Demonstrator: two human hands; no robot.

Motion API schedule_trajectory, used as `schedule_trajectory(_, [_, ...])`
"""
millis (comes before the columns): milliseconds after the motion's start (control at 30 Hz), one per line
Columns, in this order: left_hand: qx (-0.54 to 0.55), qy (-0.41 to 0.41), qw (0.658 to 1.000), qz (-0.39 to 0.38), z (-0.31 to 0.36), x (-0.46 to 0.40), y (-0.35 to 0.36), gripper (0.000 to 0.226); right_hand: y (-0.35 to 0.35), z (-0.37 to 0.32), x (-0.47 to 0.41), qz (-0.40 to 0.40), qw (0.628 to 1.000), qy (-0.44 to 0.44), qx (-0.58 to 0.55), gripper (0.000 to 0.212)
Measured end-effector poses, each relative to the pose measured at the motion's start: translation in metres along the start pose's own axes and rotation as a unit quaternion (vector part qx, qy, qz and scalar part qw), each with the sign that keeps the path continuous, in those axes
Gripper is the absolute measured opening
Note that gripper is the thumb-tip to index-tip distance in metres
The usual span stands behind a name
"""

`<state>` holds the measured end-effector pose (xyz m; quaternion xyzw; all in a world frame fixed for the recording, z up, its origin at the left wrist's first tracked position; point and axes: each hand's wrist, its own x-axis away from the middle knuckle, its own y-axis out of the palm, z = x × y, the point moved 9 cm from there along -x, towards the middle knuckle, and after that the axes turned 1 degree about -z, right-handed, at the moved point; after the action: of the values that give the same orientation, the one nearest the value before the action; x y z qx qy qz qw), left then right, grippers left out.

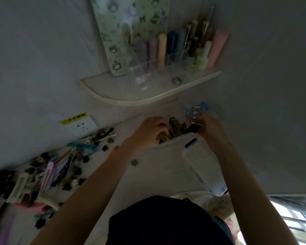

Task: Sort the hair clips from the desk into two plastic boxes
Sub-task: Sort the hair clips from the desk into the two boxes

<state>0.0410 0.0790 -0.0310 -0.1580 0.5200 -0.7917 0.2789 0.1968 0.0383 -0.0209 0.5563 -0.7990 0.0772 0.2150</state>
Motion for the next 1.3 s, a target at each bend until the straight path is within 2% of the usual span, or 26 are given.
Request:
schedule_trajectory(100, [0.003, -0.038, 0.999, -0.007, -0.016, 0.012, 0.004, 0.025, 0.015, 0.004, -0.014, -0.023, 0.996, 0.013, 0.083, 0.022])
schedule_trajectory(267, [0.037, -0.094, 0.994, 0.040, -0.031, 0.027, 0.002, 0.019, 0.037, 0.011, -0.039, -0.026, 0.971, 0.006, 0.238, 0.035])
schedule_trajectory(333, [0.038, -0.112, 0.992, 0.039, -0.033, 0.030, 0.003, 0.021, 0.041, 0.012, -0.046, -0.022, 0.944, -0.011, 0.328, 0.040])
schedule_trajectory(433, [0.040, -0.116, 0.992, 0.041, -0.034, 0.030, 0.003, 0.022, 0.042, 0.010, -0.055, -0.014, 0.864, -0.060, 0.499, 0.039])
schedule_trajectory(500, [0.037, -0.111, 0.991, 0.057, -0.035, 0.030, 0.001, 0.022, 0.038, 0.013, -0.058, -0.007, 0.846, -0.060, 0.529, 0.047])
schedule_trajectory(567, [0.029, -0.104, 0.991, 0.078, -0.036, 0.030, -0.001, 0.022, 0.039, 0.011, -0.056, -0.009, 0.842, -0.091, 0.532, 0.045])
schedule_trajectory(700, [0.057, -0.107, 0.979, 0.161, -0.042, 0.043, -0.018, 0.028, 0.074, 0.000, -0.027, -0.064, 0.793, -0.247, 0.553, 0.032])
schedule_trajectory(833, [0.120, -0.201, 0.926, 0.296, -0.054, 0.103, -0.045, 0.025, 0.113, 0.005, 0.012, -0.099, 0.776, -0.324, 0.532, 0.024])
schedule_trajectory(967, [0.118, -0.377, 0.833, 0.387, -0.085, 0.217, -0.043, 0.025, 0.184, 0.044, 0.057, -0.218, 0.729, -0.361, 0.539, 0.028])
schedule_trajectory(1033, [0.099, -0.457, 0.793, 0.392, -0.100, 0.285, -0.036, 0.021, 0.221, 0.079, 0.071, -0.290, 0.689, -0.347, 0.566, 0.027])
schedule_trajectory(1100, [0.050, -0.499, 0.775, 0.385, -0.109, 0.343, -0.033, 0.019, 0.251, 0.107, 0.081, -0.334, 0.649, -0.344, 0.591, 0.028])
schedule_trajectory(1200, [-0.002, -0.600, 0.718, 0.352, -0.120, 0.431, -0.027, 0.038, 0.295, 0.146, 0.102, -0.386, 0.601, -0.346, 0.609, 0.036])
schedule_trajectory(1300, [0.034, -0.676, 0.665, 0.317, -0.135, 0.496, -0.021, 0.054, 0.346, 0.180, 0.132, -0.439, 0.553, -0.354, 0.613, 0.043])
